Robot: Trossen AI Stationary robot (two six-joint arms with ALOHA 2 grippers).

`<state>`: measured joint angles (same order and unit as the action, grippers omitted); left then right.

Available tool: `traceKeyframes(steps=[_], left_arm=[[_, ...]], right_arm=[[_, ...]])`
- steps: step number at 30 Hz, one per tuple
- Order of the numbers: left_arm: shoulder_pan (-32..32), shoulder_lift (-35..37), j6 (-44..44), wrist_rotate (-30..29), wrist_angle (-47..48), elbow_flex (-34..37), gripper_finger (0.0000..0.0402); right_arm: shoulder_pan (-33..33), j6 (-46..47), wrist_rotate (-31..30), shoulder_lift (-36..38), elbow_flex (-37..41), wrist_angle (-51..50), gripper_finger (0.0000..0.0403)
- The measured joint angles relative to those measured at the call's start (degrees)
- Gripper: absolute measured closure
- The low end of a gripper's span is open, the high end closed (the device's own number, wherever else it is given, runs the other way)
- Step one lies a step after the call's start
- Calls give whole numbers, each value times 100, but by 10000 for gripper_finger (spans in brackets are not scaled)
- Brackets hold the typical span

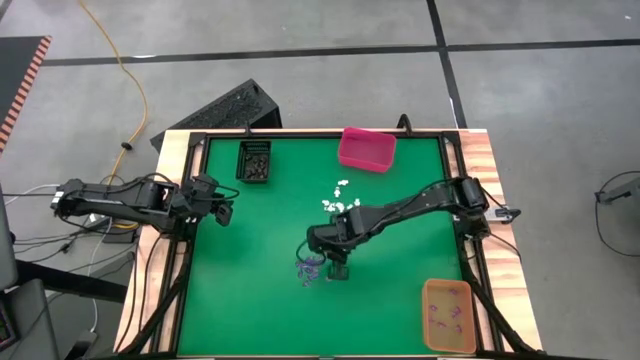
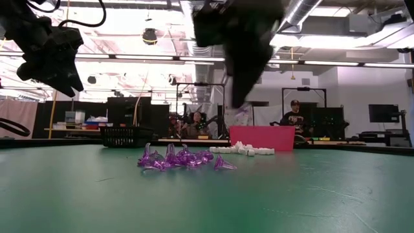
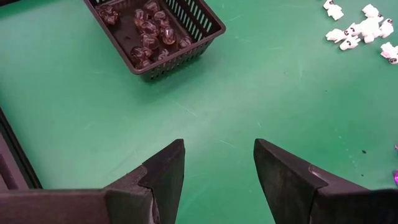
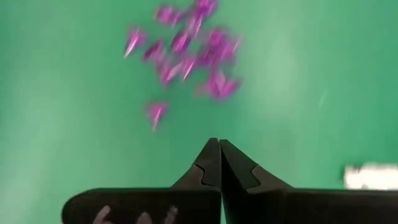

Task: Sort Halloween decoration
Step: Put the pink witch hat toy into the orange bin

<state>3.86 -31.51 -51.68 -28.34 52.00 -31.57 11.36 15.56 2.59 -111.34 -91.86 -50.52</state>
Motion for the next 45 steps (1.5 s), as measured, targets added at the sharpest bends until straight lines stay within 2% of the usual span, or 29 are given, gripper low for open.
traceKeyframes(steps=[4, 9, 16, 25, 28, 31, 39, 42, 45], left_arm=[[1, 0, 2, 69, -1, 0, 219], [0, 2, 5, 91, -11, 0, 219], [2, 2, 15, 85, -74, 0, 219], [2, 0, 11, 67, -288, 0, 219], [1, 1, 3, 67, -295, 0, 219], [0, 0, -8, 68, -297, 0, 219], [0, 0, -44, 39, -299, 0, 219], [0, 0, -44, -49, -301, 0, 219], [0, 0, -44, -45, -301, 0, 219]], right_arm=[[408, 418, 60, 112, -272, -1084, 387], [1048, 1347, 186, 602, -255, -1680, 387], [1967, 3399, -260, 1374, -253, -2649, 387], [3292, 6097, -295, 1881, -248, -3965, 387], [3672, 6736, -259, 2035, -46, -3862, 387], [4083, 7490, 23, 2245, 381, -3711, 387], [5196, 9753, 35, 2883, 1324, -2627, 387], [5472, 10322, 35, 3066, 1656, -2286, 387], [5602, 10508, 35, 3169, 2030, -1776, 387]])
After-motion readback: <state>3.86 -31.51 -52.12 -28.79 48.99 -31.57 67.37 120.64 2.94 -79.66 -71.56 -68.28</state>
